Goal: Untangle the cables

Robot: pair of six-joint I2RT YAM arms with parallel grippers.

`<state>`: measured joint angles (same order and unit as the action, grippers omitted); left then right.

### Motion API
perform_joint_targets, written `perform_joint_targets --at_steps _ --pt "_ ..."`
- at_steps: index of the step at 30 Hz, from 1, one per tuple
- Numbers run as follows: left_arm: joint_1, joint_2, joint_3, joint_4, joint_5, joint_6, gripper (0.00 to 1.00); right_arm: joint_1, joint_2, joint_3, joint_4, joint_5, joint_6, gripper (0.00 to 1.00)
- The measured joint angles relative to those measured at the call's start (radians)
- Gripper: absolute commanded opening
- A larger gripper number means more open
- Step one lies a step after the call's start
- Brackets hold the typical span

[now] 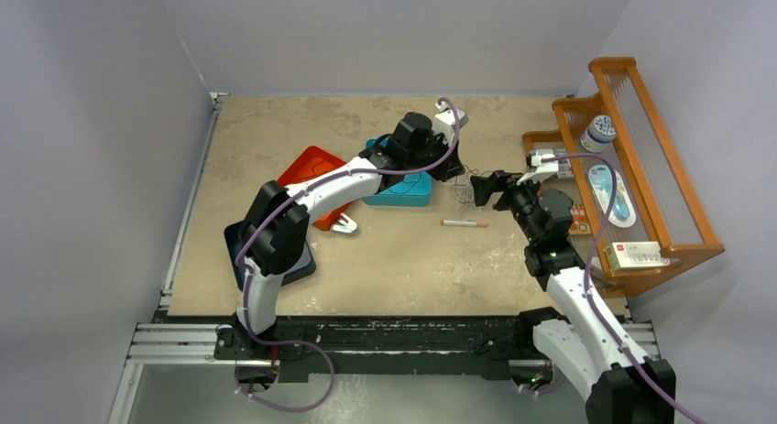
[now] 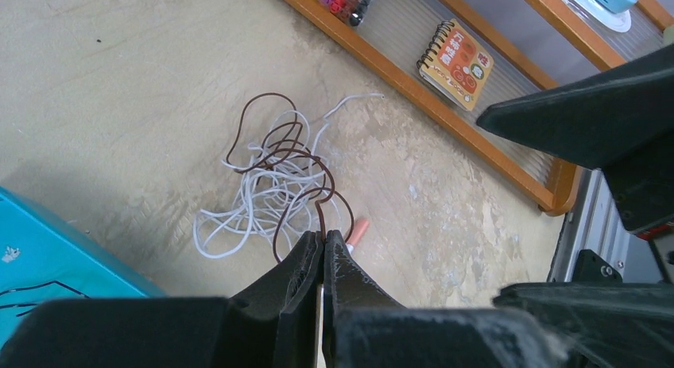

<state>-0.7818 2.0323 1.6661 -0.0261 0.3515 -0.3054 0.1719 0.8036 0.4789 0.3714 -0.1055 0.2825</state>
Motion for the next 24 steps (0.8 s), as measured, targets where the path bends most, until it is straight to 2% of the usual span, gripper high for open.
perform_joint_targets --at_steps 16,24 --pt "-0.014 -0.054 0.006 -0.028 -0.001 0.0 0.0 0.0 0.181 -0.027 0.112 0.008 0.014 0.84" --pt "-0.025 -0.064 0.012 -0.057 -0.001 0.0 0.0 0.0 0.333 -0.031 0.266 0.01 0.036 0.84"
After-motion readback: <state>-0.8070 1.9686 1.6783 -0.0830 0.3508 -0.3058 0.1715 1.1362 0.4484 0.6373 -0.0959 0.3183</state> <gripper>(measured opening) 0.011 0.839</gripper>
